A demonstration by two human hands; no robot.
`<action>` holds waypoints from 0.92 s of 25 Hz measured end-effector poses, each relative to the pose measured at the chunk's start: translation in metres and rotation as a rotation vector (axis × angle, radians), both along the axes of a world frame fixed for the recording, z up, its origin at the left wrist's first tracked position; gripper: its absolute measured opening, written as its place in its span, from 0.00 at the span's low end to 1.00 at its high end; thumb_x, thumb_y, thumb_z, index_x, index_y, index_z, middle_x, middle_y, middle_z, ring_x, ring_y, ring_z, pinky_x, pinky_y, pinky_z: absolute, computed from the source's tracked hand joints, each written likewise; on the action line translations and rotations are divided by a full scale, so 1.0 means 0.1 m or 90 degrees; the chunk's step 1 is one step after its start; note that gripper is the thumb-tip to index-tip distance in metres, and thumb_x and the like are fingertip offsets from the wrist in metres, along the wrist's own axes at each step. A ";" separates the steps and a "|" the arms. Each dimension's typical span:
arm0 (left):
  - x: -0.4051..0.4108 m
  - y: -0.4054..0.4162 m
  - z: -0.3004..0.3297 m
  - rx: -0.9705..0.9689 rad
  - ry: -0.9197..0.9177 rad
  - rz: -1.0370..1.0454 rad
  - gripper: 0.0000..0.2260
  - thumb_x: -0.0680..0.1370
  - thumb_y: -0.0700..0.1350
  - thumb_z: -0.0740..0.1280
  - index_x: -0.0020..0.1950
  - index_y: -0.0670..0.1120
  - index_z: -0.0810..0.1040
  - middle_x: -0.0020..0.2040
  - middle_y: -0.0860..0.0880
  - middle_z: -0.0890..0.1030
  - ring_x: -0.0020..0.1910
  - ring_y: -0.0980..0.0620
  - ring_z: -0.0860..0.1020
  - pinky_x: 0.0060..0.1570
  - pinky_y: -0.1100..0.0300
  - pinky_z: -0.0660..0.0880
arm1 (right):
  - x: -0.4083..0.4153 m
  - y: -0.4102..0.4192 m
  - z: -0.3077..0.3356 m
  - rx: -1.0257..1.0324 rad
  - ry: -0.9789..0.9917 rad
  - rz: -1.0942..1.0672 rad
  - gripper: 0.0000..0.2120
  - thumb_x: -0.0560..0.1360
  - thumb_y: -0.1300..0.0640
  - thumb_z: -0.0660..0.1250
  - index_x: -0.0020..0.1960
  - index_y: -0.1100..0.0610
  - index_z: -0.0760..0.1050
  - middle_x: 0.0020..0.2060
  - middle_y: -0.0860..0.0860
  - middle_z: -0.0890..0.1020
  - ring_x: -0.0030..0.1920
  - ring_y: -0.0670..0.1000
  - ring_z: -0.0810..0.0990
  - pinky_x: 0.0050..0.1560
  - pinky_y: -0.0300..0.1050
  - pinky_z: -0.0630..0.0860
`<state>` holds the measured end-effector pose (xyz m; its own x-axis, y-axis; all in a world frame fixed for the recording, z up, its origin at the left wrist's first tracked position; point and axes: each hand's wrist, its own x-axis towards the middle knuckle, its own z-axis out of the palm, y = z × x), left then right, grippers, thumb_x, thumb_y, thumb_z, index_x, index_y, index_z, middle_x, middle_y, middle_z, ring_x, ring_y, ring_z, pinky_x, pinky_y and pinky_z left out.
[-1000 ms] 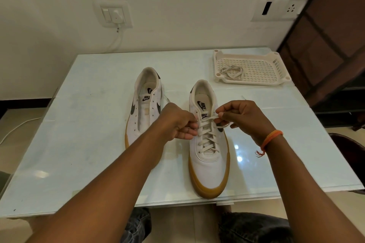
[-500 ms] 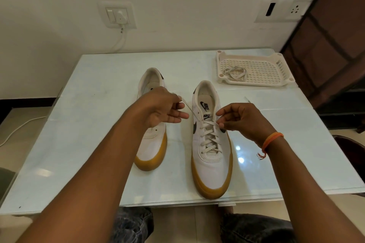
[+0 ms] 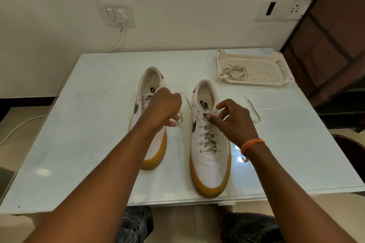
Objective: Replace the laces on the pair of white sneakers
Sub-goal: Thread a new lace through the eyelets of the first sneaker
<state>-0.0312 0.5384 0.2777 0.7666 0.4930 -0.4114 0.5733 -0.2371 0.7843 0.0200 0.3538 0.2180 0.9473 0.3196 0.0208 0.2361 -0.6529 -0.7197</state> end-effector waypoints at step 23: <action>0.08 -0.26 -0.23 -0.163 0.099 -0.036 0.04 0.80 0.40 0.67 0.49 0.39 0.76 0.51 0.41 0.81 0.48 0.45 0.80 0.46 0.52 0.79 | 0.08 -0.07 0.04 0.017 -0.010 -0.017 0.13 0.72 0.59 0.68 0.57 0.56 0.75 0.31 0.47 0.80 0.35 0.46 0.80 0.42 0.41 0.76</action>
